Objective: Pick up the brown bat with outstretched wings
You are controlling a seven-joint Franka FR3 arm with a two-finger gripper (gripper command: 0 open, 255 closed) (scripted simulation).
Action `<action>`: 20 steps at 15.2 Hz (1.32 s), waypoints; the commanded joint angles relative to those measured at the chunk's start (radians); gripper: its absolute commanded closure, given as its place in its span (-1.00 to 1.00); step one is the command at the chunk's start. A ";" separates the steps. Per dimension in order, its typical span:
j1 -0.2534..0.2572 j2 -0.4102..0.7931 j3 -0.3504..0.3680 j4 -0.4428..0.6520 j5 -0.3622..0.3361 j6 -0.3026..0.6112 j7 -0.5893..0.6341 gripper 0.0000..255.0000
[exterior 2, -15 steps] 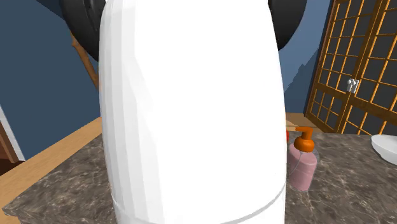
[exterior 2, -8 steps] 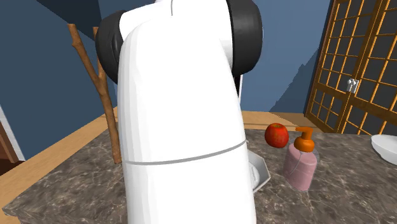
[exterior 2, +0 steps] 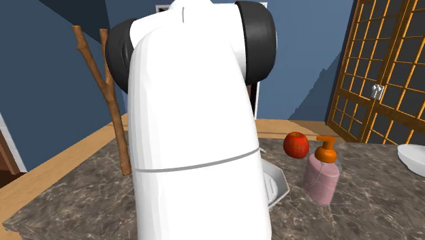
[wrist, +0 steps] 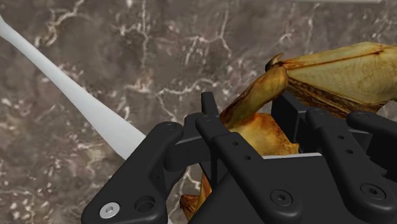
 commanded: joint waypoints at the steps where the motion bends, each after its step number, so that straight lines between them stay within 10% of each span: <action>1: 0.000 0.001 0.000 0.000 0.000 0.001 0.000 1.00; 20: 0.004 -0.054 -0.009 0.088 -0.020 -0.138 0.005 1.00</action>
